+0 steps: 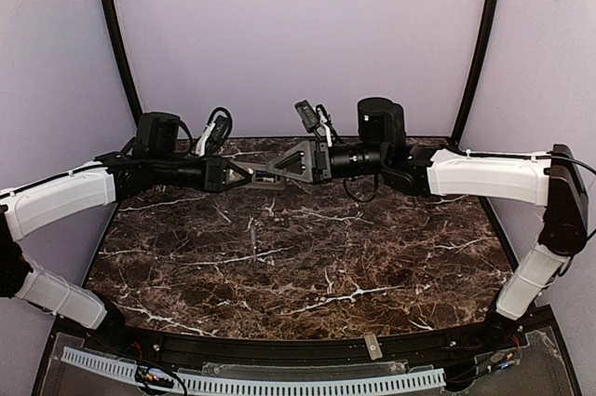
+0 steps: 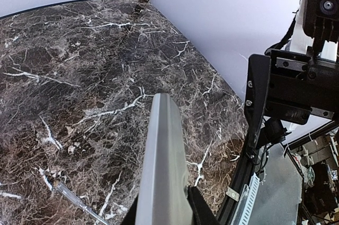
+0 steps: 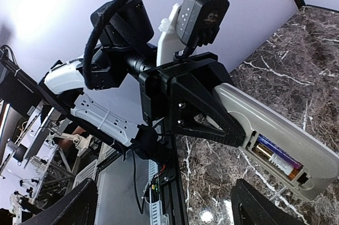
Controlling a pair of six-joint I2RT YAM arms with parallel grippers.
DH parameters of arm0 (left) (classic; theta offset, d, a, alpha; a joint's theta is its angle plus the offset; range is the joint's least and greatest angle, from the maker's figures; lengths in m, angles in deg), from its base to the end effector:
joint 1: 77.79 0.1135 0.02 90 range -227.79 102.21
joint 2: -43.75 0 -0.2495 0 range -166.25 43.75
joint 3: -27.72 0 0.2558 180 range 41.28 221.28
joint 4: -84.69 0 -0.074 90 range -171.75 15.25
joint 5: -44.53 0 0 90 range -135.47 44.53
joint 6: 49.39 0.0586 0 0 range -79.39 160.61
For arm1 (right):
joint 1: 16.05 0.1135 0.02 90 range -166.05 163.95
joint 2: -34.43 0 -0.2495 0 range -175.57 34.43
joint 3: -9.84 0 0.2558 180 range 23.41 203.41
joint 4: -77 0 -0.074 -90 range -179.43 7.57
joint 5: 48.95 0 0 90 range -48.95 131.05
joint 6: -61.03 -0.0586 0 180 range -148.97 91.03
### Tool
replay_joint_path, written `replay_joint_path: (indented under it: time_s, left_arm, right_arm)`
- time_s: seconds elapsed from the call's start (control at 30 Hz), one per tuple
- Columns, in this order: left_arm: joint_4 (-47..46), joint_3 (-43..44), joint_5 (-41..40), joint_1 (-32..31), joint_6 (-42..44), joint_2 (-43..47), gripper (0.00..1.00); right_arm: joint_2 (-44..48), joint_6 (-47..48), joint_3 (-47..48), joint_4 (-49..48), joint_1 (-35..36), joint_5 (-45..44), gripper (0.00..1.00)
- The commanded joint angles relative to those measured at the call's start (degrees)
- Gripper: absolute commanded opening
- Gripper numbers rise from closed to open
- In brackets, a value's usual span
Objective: Unload the batteries from the remote control
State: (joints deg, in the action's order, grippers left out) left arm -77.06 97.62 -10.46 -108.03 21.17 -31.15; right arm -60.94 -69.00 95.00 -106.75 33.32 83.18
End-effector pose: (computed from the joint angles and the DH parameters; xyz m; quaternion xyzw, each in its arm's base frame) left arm 0.2612 -0.1912 0.2839 0.2397 0.7773 -0.4483 0.3706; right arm 0.2383 0.3381 0.3033 -0.2953 0.6742 0.6278 0.2533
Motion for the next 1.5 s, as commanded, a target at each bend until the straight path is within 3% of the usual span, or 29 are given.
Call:
replay_joint_path:
  time_s: [0.0,0.6,0.83,1.0,1.47]
  left_arm:
    - [0.2,1.8,0.5,0.0,0.9,-0.1,0.00]
    - [-1.3,2.2,2.9,-0.7,-2.5,-0.4,0.00]
    - [-2.4,-0.8,-0.4,-6.7,-4.8,0.2,0.00]
    - [-8.9,-4.5,-2.7,-11.8,-10.3,0.5,0.00]
    - [-24.6,-16.0,-5.4,-18.6,-23.0,-1.2,0.00]
  right_arm:
    - [4.4,3.6,-2.2,3.5,-0.4,-5.1,0.87]
    - [19.8,8.2,-12.3,14.5,-0.6,-22.4,0.89]
    - [23.8,9.1,-15.3,16.4,-0.6,-28.0,0.91]
    - [25.8,9.0,-17.2,17.1,-0.6,-30.7,0.91]
    - [33.4,7.2,-22.9,22.4,-0.7,-41.8,0.94]
